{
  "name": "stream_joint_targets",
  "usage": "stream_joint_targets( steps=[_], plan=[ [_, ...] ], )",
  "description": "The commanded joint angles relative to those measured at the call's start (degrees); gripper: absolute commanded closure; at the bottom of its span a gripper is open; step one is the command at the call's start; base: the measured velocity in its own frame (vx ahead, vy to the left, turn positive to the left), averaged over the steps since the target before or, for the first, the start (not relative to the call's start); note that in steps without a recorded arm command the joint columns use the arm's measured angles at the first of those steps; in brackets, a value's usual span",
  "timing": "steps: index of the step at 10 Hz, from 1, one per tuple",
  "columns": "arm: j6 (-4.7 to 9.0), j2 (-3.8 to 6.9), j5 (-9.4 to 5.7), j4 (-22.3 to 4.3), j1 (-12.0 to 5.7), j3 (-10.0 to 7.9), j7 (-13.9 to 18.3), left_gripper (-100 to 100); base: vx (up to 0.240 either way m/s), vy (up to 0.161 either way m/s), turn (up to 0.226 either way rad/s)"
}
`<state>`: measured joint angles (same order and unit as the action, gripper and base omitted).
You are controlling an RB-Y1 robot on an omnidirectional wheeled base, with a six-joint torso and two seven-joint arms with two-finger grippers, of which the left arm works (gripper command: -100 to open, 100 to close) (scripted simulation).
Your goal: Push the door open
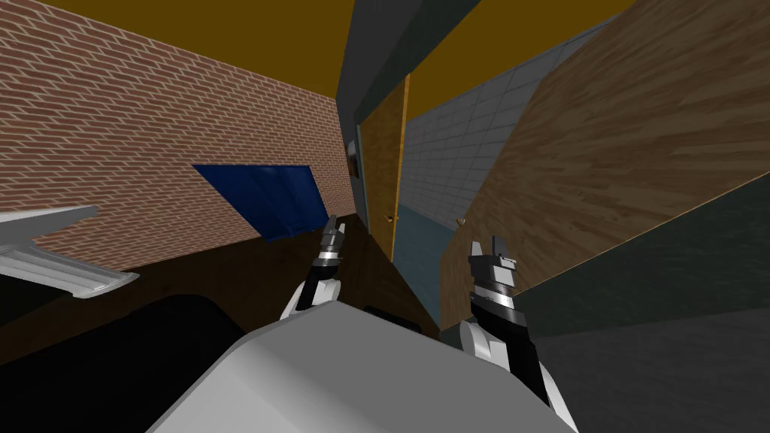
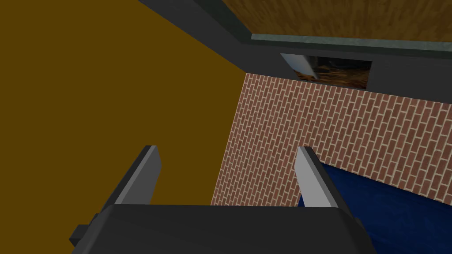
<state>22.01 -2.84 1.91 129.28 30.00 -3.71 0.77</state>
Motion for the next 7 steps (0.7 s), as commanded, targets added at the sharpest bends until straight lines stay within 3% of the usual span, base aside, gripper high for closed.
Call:
stream_joint_targets(
  steps=[1,7],
  plan=[
    [0.56,0.66,0.01,-2.2,-0.79,0.64,0.1,-100,0.100,-0.034,-0.072],
    [2.48,2.44,0.03,-9.7,-3.45,2.79,0.3,-100,0.105,0.111,-0.071]
  ],
)
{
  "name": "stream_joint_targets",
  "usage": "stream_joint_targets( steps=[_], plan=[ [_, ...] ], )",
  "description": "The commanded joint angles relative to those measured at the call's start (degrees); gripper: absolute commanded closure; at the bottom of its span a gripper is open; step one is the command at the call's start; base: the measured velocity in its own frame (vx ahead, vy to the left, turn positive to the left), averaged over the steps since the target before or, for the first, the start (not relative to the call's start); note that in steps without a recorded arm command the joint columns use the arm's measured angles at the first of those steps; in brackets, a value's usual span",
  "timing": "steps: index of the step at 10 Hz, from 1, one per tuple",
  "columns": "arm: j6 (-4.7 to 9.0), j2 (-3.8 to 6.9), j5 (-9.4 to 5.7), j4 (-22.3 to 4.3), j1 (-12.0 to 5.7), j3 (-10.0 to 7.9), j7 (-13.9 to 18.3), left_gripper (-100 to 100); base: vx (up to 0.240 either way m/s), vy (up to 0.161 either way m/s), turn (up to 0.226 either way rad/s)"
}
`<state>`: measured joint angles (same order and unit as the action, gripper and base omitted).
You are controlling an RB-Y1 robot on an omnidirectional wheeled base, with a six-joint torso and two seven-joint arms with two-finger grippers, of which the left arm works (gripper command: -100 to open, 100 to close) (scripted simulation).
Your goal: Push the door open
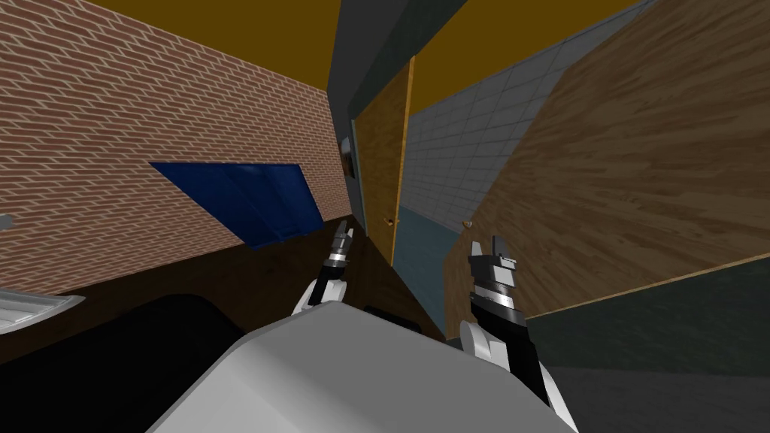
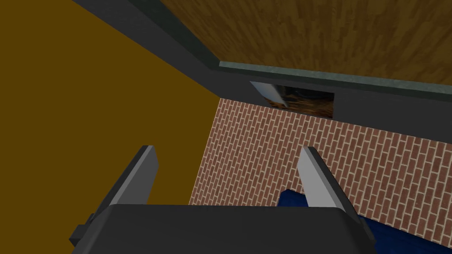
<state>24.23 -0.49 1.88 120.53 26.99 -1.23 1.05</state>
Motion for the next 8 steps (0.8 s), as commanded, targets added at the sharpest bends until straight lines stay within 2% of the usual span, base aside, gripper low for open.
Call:
stream_joint_targets(
  steps=[1,2,3,5,8],
  plan=[
    [0.63,0.37,0.06,-2.4,-0.94,0.72,0.0,-100,0.084,0.068,-0.077],
    [0.99,0.65,0.06,-3.8,-1.46,1.14,0.0,-100,0.103,0.079,-0.070],
    [0.99,0.65,0.06,-3.9,-1.46,1.14,0.0,-100,0.072,0.062,-0.029],
    [1.83,1.20,0.07,-7.2,-2.61,2.07,0.1,-100,0.049,0.067,-0.071],
    [3.16,1.97,0.08,-11.9,-4.47,3.57,0.3,-100,0.098,0.115,-0.094]
  ],
)
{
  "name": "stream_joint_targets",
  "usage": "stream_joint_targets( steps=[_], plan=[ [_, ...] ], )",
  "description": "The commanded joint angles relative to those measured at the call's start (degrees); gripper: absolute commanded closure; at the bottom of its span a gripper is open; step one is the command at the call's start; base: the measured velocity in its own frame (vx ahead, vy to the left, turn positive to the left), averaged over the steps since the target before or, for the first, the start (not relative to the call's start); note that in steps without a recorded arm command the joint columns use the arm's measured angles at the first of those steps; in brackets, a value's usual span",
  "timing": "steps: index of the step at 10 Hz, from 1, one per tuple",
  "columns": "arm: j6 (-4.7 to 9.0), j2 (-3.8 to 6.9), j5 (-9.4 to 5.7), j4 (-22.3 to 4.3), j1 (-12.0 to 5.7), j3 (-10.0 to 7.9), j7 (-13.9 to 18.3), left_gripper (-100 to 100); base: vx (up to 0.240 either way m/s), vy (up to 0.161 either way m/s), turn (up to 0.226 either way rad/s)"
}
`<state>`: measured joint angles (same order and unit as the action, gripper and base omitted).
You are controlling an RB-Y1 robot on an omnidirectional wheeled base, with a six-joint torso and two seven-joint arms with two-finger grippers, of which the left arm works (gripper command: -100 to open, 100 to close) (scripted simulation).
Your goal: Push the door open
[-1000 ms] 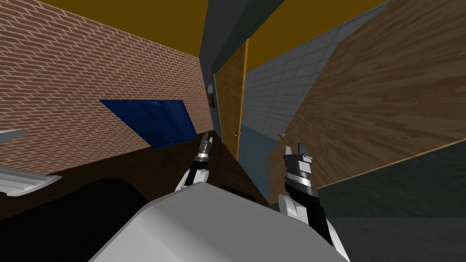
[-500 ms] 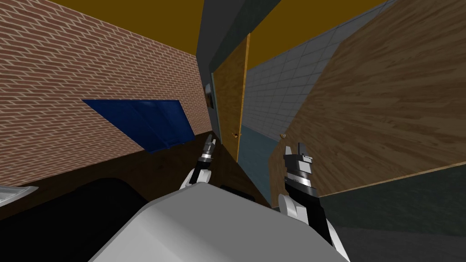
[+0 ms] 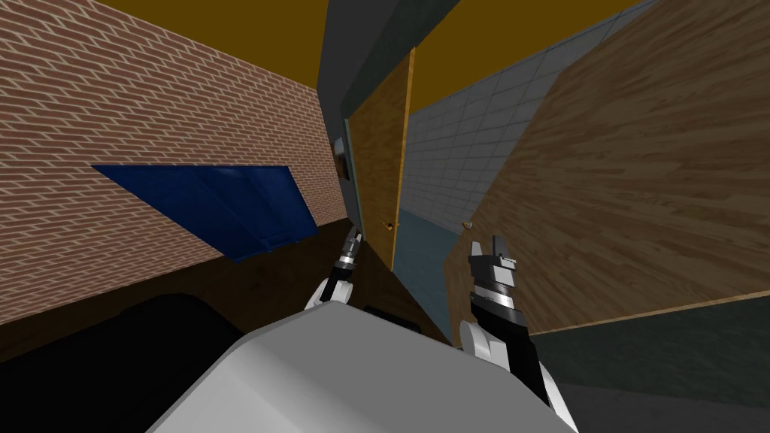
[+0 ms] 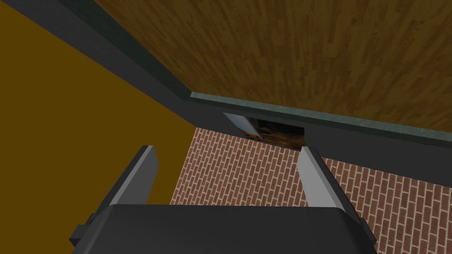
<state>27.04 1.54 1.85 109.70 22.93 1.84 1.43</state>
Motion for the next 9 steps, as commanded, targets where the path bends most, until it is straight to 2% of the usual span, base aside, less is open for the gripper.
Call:
stream_joint_targets(
  steps=[1,2,6,7,9],
  plan=[
    [0.82,0.17,0.12,-2.9,-1.06,1.03,-0.1,-100,0.085,0.106,-0.085],
    [0.82,0.17,0.12,-3.4,-1.06,1.03,-0.1,-100,0.050,0.059,-0.034],
    [2.79,0.99,0.14,-10.8,-3.80,3.25,0.1,-100,0.068,0.076,-0.095],
    [2.79,0.99,0.14,-11.2,-3.80,3.25,0.1,-100,0.063,0.087,-0.035],
    [3.81,1.30,0.15,-14.6,-5.22,4.40,0.3,-100,0.046,0.079,-0.091]
  ],
)
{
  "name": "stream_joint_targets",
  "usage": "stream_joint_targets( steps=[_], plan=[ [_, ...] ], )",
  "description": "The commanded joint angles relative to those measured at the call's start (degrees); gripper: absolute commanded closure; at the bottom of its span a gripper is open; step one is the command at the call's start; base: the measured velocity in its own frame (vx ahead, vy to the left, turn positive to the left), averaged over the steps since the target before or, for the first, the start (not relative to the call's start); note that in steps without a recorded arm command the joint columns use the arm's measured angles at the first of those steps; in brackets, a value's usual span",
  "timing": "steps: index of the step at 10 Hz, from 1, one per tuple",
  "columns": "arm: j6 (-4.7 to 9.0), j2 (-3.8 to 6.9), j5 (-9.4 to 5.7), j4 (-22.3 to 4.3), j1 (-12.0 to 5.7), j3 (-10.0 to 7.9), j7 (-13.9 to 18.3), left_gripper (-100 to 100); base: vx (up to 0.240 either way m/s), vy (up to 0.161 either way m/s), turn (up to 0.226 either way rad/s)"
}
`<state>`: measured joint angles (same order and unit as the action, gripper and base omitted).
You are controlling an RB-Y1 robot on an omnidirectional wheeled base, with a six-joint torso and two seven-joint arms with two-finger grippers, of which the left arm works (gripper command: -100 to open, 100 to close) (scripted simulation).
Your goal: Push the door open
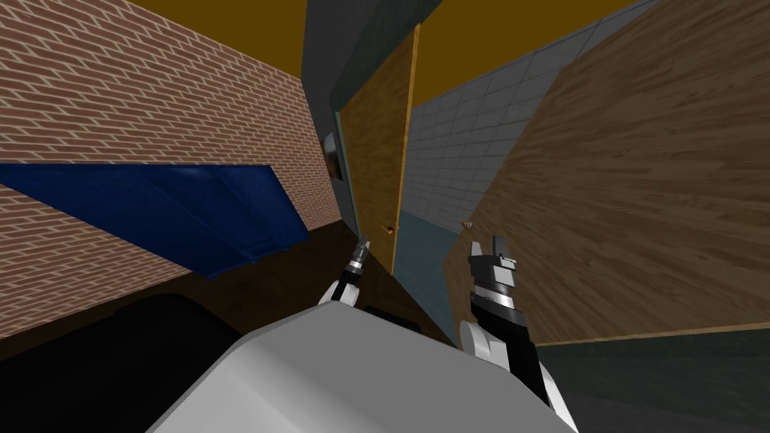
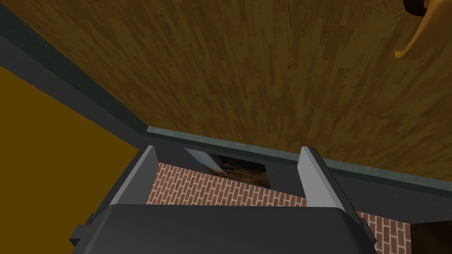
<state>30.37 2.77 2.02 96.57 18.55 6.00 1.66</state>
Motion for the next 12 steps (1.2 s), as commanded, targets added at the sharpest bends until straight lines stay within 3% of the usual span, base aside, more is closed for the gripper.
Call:
stream_joint_targets(
  steps=[1,4,5,12],
  plan=[
    [0.48,0.07,-0.02,-2.0,-0.84,0.24,0.0,-100,0.051,0.060,-0.033],
    [2.03,0.44,0.00,-7.7,-3.00,1.98,0.2,-100,0.063,0.080,-0.093],
    [2.03,0.44,0.00,-8.1,-3.00,1.98,0.2,-100,0.038,0.075,-0.034],
    [5.08,0.73,0.03,-19.6,-7.24,5.42,0.5,-100,0.061,0.092,-0.087]
  ],
)
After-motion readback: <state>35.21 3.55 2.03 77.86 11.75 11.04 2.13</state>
